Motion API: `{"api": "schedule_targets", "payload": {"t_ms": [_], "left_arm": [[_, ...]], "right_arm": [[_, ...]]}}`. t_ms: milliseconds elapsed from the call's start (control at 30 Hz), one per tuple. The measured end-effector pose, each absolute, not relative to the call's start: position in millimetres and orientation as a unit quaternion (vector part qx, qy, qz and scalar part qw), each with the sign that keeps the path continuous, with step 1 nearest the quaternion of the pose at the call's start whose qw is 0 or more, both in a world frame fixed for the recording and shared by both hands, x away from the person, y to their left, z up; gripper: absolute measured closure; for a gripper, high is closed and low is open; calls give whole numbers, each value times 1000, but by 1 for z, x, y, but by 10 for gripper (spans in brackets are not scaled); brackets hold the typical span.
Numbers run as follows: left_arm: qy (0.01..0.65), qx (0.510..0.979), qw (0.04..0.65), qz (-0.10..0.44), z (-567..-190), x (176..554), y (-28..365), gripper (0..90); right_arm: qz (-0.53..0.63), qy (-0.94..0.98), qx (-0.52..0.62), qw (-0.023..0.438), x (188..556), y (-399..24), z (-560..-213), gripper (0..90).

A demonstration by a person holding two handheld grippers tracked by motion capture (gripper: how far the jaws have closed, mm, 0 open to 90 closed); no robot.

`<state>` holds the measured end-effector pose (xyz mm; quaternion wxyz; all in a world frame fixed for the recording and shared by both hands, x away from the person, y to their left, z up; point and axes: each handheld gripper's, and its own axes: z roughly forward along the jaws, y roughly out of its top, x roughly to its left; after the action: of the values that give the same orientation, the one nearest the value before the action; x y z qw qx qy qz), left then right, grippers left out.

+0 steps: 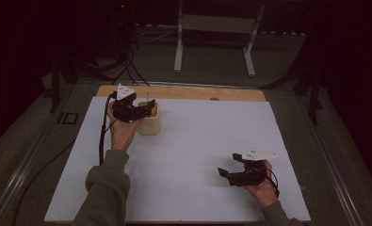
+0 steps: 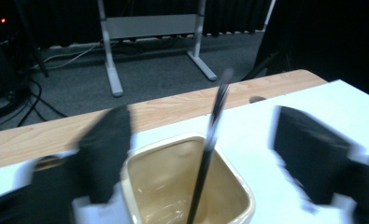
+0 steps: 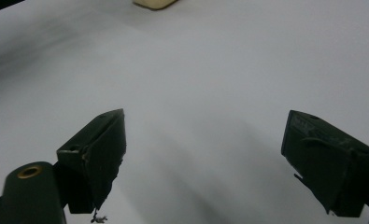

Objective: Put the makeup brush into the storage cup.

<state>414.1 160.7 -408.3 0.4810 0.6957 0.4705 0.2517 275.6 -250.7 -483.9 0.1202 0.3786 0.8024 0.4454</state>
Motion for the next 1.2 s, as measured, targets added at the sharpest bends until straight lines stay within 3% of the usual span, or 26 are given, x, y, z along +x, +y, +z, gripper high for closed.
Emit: {"api": "schedule_targets", "payload": {"t_ms": [1200], "left_arm": [[476,697,472,256,-403,411,176,13]], "right_arm": [[446,801,381,121,276,-251,-484,131]]}}
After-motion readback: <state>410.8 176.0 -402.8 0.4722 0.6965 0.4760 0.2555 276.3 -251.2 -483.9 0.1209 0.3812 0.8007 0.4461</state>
